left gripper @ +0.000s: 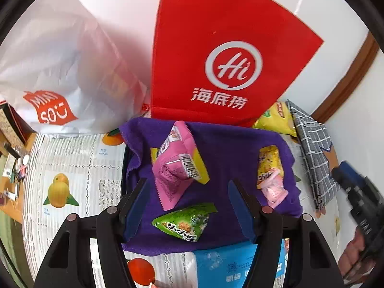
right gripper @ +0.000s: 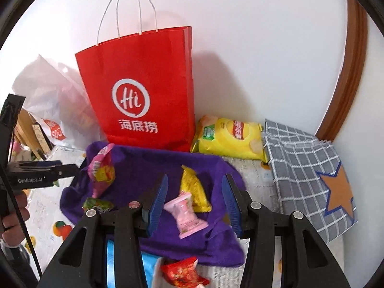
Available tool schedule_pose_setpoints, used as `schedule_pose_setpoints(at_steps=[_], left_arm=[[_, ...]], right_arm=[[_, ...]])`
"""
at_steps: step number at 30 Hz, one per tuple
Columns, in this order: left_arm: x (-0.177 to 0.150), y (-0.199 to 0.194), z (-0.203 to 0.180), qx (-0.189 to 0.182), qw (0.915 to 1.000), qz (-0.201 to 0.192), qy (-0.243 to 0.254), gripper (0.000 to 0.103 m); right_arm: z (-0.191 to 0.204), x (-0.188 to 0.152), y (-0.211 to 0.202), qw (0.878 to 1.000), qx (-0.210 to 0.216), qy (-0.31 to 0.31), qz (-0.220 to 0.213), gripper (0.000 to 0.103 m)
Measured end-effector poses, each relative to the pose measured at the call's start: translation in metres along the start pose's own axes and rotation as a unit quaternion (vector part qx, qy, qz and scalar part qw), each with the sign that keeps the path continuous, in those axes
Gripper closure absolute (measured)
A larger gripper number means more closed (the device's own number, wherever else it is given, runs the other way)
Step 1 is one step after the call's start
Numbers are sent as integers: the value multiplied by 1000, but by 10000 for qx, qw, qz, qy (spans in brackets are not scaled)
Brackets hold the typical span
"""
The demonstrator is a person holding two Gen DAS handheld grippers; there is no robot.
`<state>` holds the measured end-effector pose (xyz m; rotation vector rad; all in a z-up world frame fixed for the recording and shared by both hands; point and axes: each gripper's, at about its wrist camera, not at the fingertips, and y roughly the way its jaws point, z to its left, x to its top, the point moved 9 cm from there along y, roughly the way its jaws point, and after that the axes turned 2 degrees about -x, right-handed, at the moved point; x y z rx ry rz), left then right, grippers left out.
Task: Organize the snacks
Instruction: 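Open the left tool over the towel to drop the green snack bag, then grasp the red candy packet from the pile with the right tool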
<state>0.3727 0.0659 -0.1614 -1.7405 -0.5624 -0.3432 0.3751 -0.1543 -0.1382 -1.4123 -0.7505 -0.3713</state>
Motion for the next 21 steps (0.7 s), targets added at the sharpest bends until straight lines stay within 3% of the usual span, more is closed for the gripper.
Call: schedule_pose_setpoints(at_steps=[11, 21], left_arm=[[3, -24, -13, -239, 9994, -216, 93, 38], [0, -30, -19, -252, 9992, -221, 223, 37]], right_arm=[[-12, -118, 15, 9963, 131, -137, 837, 56], [15, -149, 23, 9925, 415, -593, 985, 56]])
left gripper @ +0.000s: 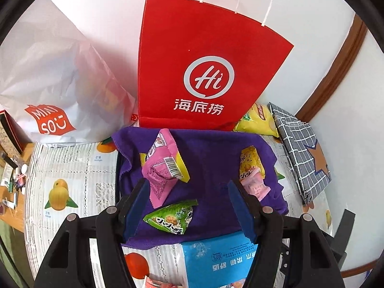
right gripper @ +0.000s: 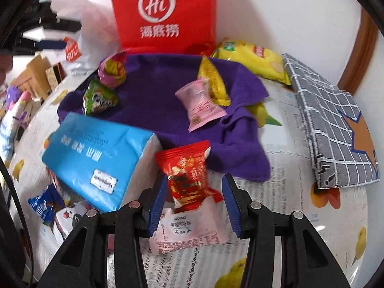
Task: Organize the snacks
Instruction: 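Grasp the red candy packet from the pile with the right tool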
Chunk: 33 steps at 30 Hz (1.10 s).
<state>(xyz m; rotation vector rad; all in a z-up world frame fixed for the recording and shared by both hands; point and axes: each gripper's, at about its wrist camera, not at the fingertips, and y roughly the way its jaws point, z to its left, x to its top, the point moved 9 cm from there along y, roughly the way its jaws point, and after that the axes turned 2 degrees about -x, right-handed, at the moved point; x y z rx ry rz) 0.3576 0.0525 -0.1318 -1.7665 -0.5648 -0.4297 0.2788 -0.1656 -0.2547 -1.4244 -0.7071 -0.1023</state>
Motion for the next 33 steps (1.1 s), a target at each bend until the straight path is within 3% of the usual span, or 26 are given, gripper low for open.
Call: schedule_pose_setpoints(at_steps=[12, 15, 27, 33], left_arm=[[-2, -1, -5, -27, 10000, 9, 59, 37], [-2, -3, -7, -26, 10000, -13, 90, 37], [-2, -22, -15, 107, 9993, -257, 266, 37], [-18, -33, -15, 255, 9991, -262, 229, 37]], right_arm=[[1, -3, 27, 9994, 94, -230, 231, 56], [-2, -8, 29, 9991, -52, -267, 315, 66], [-39, -15, -37, 9966, -261, 752, -228, 66], [-46, -37, -59, 9951, -315, 906, -257, 66]])
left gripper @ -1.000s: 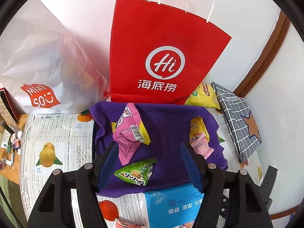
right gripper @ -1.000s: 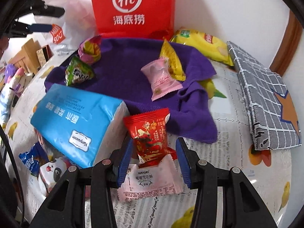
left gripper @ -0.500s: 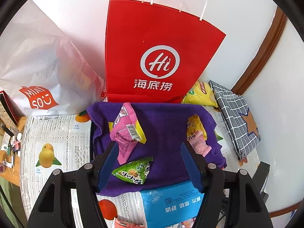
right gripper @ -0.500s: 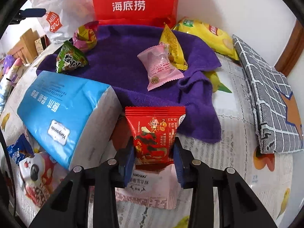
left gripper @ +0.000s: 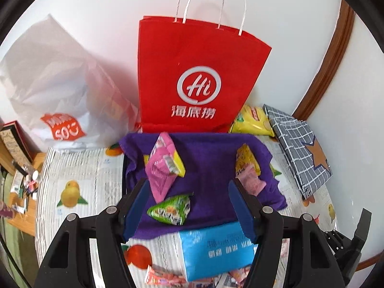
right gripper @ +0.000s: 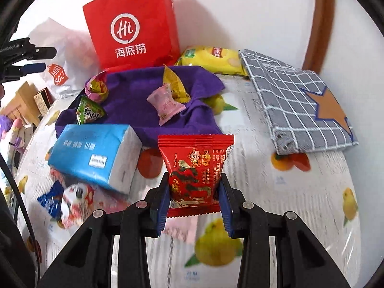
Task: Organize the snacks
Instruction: 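Grasp the red candy packet from the pile with the right tool, then grasp the pink ice-pop wrapper with the left tool while the right tool holds the red packet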
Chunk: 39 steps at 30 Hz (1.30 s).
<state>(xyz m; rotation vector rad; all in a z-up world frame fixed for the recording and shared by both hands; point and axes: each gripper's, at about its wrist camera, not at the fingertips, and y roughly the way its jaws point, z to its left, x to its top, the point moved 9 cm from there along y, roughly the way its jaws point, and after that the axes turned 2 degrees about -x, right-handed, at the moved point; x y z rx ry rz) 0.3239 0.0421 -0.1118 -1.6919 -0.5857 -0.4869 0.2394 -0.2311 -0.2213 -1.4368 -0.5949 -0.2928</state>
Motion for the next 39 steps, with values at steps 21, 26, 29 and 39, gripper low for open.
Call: schedule_pose_setpoints(at_steps=[21, 26, 29, 39], left_arm=[[-179, 21, 51, 131, 9916, 1081, -702, 37], [-187, 27, 58, -62, 9873, 1106, -1143, 38], [-185, 33, 66, -9, 9837, 1077, -1438, 39], [-176, 56, 72, -140, 9729, 1179, -1984, 39]], right_arm=[[10, -85, -1, 9997, -75, 57, 223, 66], [10, -92, 0, 9997, -75, 79, 201, 65], [10, -92, 1, 9998, -89, 78, 187, 65], [11, -92, 6, 9996, -224, -103, 138, 65]])
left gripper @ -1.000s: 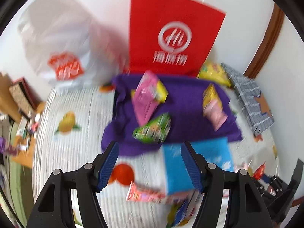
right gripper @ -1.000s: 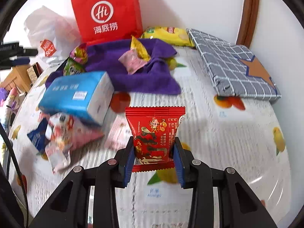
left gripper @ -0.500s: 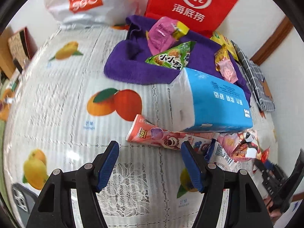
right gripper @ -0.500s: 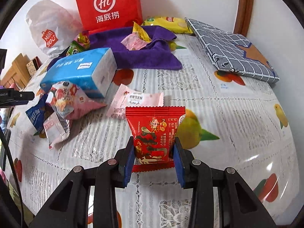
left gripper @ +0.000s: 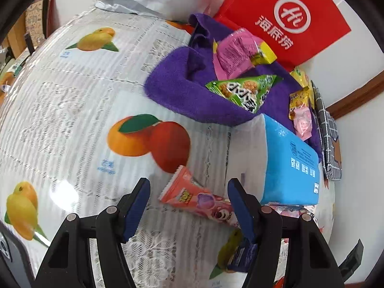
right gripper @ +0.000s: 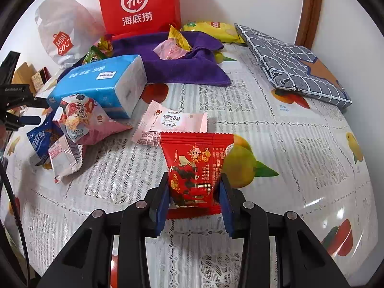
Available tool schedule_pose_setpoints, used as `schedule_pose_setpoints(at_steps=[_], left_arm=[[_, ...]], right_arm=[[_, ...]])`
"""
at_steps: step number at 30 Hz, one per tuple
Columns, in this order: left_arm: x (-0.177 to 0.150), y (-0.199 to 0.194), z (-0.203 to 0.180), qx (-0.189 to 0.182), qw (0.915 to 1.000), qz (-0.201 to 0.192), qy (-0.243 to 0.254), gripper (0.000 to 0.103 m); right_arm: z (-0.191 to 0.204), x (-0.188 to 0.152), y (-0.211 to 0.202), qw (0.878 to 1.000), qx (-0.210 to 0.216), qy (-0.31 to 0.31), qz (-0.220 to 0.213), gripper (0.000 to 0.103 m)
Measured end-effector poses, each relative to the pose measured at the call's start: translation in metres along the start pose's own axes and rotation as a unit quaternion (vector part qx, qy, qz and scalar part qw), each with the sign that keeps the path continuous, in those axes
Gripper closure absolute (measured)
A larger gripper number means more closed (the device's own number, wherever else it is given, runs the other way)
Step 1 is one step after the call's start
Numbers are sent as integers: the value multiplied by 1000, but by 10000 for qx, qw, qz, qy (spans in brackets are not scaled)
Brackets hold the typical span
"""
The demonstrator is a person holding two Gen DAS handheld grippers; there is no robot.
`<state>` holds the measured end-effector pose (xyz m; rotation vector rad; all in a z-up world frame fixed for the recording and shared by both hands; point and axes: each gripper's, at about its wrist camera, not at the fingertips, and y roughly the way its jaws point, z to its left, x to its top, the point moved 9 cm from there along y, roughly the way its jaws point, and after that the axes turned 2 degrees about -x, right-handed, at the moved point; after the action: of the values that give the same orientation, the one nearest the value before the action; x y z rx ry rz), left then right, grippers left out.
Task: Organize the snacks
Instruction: 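Grasp the pink ice-pop wrapper with the left tool while the right tool holds the red packet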
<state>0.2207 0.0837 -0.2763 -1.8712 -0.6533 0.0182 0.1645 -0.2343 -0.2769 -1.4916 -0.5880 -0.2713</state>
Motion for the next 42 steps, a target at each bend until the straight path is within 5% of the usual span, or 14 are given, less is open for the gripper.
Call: schedule_pose_setpoints(at_steps=[14, 20, 28, 32, 36, 40, 42], left_arm=[[-35, -6, -3, 386, 9928, 192, 1119, 39], [-26, -18, -8, 171, 9937, -41, 1103, 39], [-30, -7, -38, 6, 9835, 69, 1810, 39], [-43, 2, -37, -14, 9818, 260, 1881, 53], [-54, -3, -35, 15, 9784, 194, 2059, 55], [-61, -5, -36, 153, 9746, -31, 2233, 55], [-62, -6, -37, 241, 9727, -200, 2298, 65]], right_arm=[[0, -3, -1, 10000, -47, 0, -68, 65], [1, -4, -1, 10000, -50, -23, -65, 65], [1, -5, -2, 10000, -25, -7, -53, 65], [2, -6, -3, 10000, -55, -16, -51, 65], [1, -5, -2, 10000, -74, -25, -40, 65], [2, -5, -2, 9999, -111, -27, -42, 64], [2, -5, -1, 9999, -105, -19, -41, 65]])
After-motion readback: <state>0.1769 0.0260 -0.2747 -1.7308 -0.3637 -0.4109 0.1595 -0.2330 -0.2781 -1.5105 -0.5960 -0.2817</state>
